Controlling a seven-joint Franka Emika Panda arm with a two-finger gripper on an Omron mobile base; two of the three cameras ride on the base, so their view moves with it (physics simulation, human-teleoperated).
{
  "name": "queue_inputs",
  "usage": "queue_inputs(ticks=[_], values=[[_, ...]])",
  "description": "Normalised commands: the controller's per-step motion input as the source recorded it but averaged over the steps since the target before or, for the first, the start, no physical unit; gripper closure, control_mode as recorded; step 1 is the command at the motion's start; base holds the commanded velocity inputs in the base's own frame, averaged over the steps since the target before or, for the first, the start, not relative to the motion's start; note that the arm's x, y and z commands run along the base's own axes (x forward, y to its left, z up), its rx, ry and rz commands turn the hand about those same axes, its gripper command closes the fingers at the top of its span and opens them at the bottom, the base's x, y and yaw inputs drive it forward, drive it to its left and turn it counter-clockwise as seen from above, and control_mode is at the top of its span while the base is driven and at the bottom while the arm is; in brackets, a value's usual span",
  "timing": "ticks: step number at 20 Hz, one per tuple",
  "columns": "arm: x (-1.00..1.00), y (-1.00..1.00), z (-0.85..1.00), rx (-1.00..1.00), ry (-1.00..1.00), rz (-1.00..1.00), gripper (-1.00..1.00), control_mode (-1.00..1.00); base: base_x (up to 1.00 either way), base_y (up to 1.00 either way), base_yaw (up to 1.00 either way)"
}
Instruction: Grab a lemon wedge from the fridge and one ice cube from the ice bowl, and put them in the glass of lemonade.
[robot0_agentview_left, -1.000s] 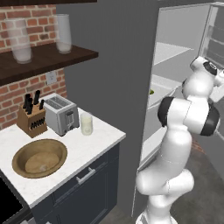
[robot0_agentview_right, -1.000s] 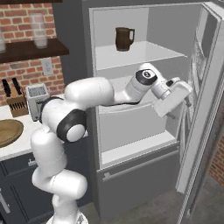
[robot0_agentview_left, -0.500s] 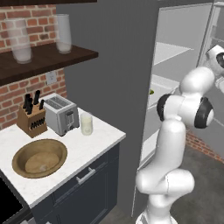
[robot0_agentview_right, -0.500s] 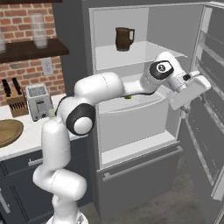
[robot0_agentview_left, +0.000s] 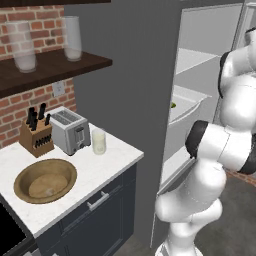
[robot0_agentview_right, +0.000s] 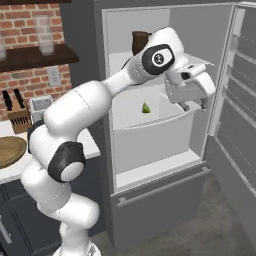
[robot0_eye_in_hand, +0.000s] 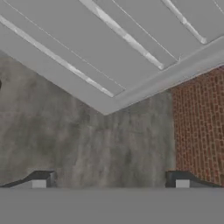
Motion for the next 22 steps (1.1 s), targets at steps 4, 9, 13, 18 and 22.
queue_inputs(ticks=[4, 9, 13, 18, 22], values=[[-0.47, 0.97, 0.0, 0.1, -0.52, 0.03, -1.0, -1.0, 0.0, 0.0, 0.0], [-0.6, 0.93, 0.0, 0.26, -0.44, 0.08, -1.0, -1.0, 0.0, 0.0, 0.0], [-0.81, 1.0, 0.0, 0.22, -0.31, 0.15, -1.0, -1.0, 0.0, 0.0, 0.0], [-0.99, 1.0, 0.33, 0.02, -0.13, 0.26, -1.0, -1.0, 0.0, 0.0, 0.0], [-0.8, 1.0, 0.19, 0.0, -0.01, 0.24, -1.0, -1.0, 0.0, 0.0, 0.0]])
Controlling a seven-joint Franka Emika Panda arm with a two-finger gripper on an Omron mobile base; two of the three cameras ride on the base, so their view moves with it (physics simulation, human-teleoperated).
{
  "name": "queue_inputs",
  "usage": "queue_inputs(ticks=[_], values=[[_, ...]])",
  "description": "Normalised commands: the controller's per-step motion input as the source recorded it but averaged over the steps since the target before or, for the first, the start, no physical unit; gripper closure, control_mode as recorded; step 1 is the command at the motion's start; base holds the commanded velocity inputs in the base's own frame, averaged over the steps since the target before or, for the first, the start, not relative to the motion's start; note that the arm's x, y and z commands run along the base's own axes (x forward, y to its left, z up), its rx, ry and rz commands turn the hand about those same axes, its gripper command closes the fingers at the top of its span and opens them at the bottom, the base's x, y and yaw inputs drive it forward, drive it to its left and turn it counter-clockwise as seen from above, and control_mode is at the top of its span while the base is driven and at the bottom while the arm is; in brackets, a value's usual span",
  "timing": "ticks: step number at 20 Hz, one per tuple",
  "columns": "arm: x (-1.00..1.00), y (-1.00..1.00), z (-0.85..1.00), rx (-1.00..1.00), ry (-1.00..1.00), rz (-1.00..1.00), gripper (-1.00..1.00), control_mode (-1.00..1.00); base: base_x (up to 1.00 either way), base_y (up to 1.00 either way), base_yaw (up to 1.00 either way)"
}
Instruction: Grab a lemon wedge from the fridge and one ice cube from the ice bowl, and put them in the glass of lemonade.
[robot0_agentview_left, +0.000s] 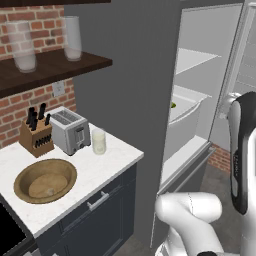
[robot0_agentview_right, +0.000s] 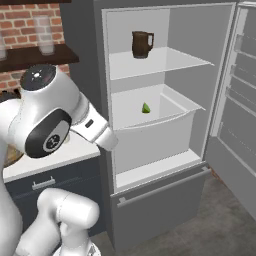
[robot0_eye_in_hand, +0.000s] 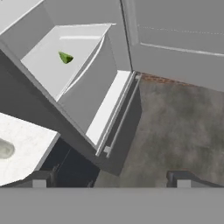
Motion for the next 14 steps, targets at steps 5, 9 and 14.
queue_inputs(ticks=[5, 9, 14], values=[[-0.52, 0.91, 0.07, -0.05, -0.05, 0.13, -1.0, -1.0, 0.0, 0.0, 0.0], [-0.04, 0.35, 0.0, 0.0, 0.0, 0.02, -1.0, -1.0, 0.0, 0.0, 0.0], [0.01, 0.18, 0.0, 0.0, 0.0, 0.0, -1.0, -1.0, 0.0, 0.0, 0.0]])
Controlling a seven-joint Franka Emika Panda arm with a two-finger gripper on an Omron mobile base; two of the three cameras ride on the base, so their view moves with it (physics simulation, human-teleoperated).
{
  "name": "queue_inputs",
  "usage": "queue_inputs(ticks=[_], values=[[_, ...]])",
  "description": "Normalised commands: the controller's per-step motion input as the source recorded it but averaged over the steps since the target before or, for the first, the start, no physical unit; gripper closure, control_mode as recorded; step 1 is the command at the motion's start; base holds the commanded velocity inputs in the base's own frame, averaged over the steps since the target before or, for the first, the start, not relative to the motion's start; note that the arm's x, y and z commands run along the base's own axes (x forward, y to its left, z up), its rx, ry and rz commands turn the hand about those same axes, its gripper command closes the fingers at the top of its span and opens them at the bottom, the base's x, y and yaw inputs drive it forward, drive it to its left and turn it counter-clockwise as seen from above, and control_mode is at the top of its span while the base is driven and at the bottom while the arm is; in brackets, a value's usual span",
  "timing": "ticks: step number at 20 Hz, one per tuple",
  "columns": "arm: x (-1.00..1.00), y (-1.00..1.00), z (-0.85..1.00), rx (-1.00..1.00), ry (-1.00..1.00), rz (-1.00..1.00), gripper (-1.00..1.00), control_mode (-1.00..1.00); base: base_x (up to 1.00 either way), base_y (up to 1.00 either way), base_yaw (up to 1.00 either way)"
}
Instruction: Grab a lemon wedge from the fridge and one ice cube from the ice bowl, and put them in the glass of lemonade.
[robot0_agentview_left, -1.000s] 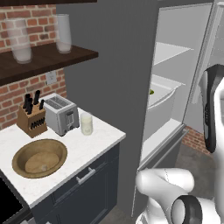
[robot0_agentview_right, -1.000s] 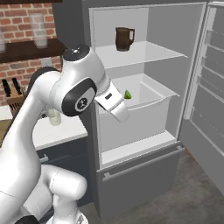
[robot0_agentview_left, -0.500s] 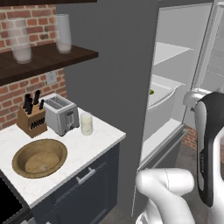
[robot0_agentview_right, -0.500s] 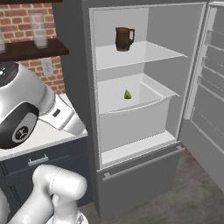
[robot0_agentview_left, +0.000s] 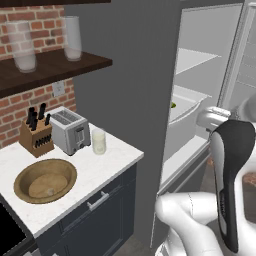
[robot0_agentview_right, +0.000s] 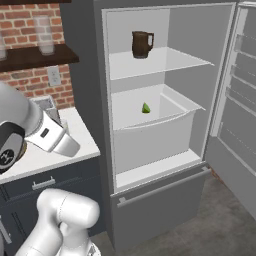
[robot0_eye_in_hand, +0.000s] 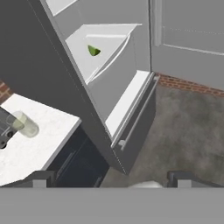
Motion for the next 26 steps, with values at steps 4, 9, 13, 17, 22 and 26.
queue_inputs(ticks=[4, 9, 13, 17, 22, 26], values=[[0.01, 0.14, 0.0, 0.0, 0.0, 0.0, -1.0, -1.0, 0.0, 0.0, 0.0], [0.03, 0.0, -0.1, 0.0, -0.06, 0.0, -1.0, -1.0, 0.0, 0.0, 0.0], [0.0, 0.0, -0.12, 0.0, -0.07, 0.0, -1.0, 1.0, 0.0, -0.14, 0.04], [0.0, 0.0, 0.0, 0.0, 0.0, 0.0, -1.0, 1.0, 0.0, -0.59, 0.24], [0.0, 0.0, 0.0, 0.0, 0.0, 0.0, -1.0, 1.0, 0.0, -0.88, 0.42], [0.0, 0.0, 0.0, 0.0, 0.0, 0.0, -1.0, 1.0, 0.0, -0.98, 0.5]])
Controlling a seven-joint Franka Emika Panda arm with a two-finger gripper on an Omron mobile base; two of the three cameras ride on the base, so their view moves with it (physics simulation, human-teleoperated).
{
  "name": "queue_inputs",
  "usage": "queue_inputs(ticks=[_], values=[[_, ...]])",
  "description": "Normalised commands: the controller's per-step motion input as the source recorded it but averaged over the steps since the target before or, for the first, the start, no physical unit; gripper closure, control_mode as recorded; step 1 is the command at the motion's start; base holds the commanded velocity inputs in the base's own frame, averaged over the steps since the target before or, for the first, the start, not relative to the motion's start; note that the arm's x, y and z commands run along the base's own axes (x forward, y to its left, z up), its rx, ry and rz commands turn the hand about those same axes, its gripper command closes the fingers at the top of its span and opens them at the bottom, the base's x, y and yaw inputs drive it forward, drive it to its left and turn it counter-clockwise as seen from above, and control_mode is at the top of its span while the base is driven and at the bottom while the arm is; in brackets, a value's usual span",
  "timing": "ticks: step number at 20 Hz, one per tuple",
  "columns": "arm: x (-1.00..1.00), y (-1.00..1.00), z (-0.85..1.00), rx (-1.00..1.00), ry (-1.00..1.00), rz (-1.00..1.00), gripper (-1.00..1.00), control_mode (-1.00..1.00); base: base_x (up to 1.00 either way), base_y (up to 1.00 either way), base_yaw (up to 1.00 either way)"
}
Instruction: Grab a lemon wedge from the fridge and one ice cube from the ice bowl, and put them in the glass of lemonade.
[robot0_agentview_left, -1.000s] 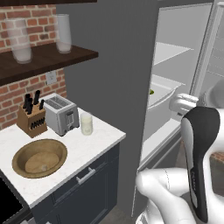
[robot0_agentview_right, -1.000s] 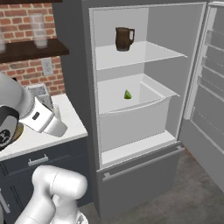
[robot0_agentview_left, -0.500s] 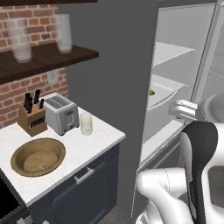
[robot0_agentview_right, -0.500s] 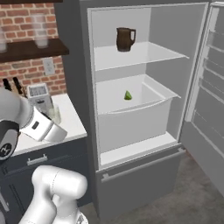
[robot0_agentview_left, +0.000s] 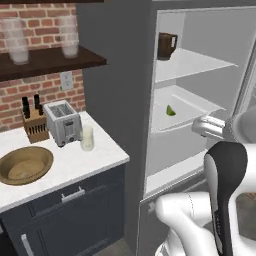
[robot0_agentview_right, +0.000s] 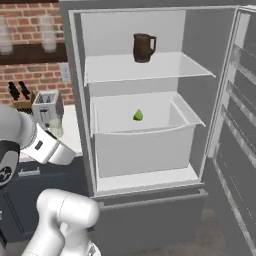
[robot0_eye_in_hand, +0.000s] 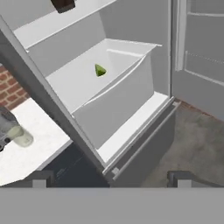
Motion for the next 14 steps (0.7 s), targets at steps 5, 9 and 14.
queue_inputs(ticks=[5, 9, 14], values=[[0.0, 0.0, 0.0, 0.0, 0.0, 0.0, -1.0, 1.0, 0.02, -0.86, 0.53], [0.0, 0.0, 0.0, 0.0, 0.0, 0.0, -1.0, 1.0, 0.02, -0.33, 0.51], [0.0, 0.0, 0.0, 0.0, 0.0, 0.0, -1.0, 1.0, 0.06, -0.39, 0.3]])
